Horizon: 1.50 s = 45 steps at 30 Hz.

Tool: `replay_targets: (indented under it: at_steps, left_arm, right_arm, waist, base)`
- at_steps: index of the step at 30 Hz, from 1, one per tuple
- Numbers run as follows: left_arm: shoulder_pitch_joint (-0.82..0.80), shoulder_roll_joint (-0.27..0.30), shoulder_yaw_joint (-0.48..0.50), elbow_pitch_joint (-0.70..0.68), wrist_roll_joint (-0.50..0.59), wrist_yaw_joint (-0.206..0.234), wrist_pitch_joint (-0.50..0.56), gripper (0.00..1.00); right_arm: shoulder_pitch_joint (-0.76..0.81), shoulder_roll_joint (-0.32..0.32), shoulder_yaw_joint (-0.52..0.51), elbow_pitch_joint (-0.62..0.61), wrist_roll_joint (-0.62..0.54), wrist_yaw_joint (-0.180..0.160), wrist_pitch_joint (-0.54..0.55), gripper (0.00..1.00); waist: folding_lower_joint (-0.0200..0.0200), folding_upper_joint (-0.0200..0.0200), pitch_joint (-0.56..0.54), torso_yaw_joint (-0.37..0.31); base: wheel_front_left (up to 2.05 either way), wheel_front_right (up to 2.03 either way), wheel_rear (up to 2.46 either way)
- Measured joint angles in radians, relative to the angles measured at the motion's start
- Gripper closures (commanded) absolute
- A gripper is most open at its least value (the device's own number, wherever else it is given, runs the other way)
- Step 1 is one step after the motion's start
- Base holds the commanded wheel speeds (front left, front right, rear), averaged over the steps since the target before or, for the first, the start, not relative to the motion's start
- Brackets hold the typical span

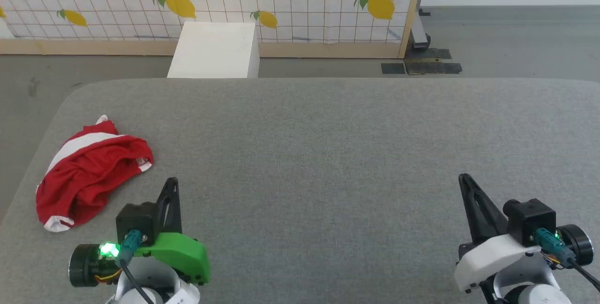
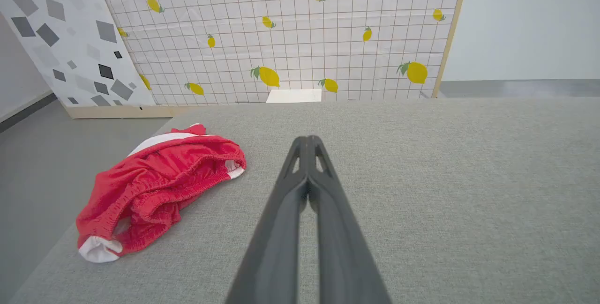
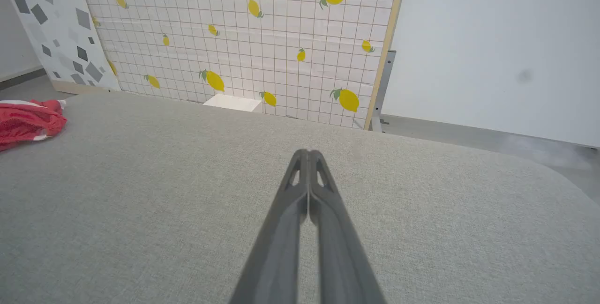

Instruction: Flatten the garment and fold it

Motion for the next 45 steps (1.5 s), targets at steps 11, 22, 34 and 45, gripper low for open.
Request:
replay_targets:
  at_steps: [11,22,34,45]
  left_arm:
    - [0.000,0.000,0.000,0.000,0.000,0.000,0.000,1.00]
    - [0.000,0.000,0.000,0.000,0.000,0.000,0.000,1.00]
    - [0.000,0.000,0.000,0.000,0.000,0.000,0.000,1.00]
    - [0.000,0.000,0.000,0.000,0.000,0.000,0.000,1.00]
  right_arm:
    - [0.000,0.000,0.000,0.000,0.000,0.000,0.000,1.00]
    - [0.000,0.000,0.000,0.000,0.000,0.000,0.000,1.00]
    - [0.000,0.000,0.000,0.000,0.000,0.000,0.000,1.00]
    - [0.000,0.000,0.000,0.000,0.000,0.000,0.000,1.00]
  waist:
    - [0.0000,0.0000,0.000,0.000]
    - [0.0000,0.0000,0.000,0.000]
    - [0.0000,0.0000,0.000,0.000]
    - [0.0000,0.0000,0.000,0.000]
  base:
    - [0.00,0.00,0.00]
    - [0.00,0.00,0.00]
    - [0.00,0.00,0.00]
    - [0.00,0.00,0.00]
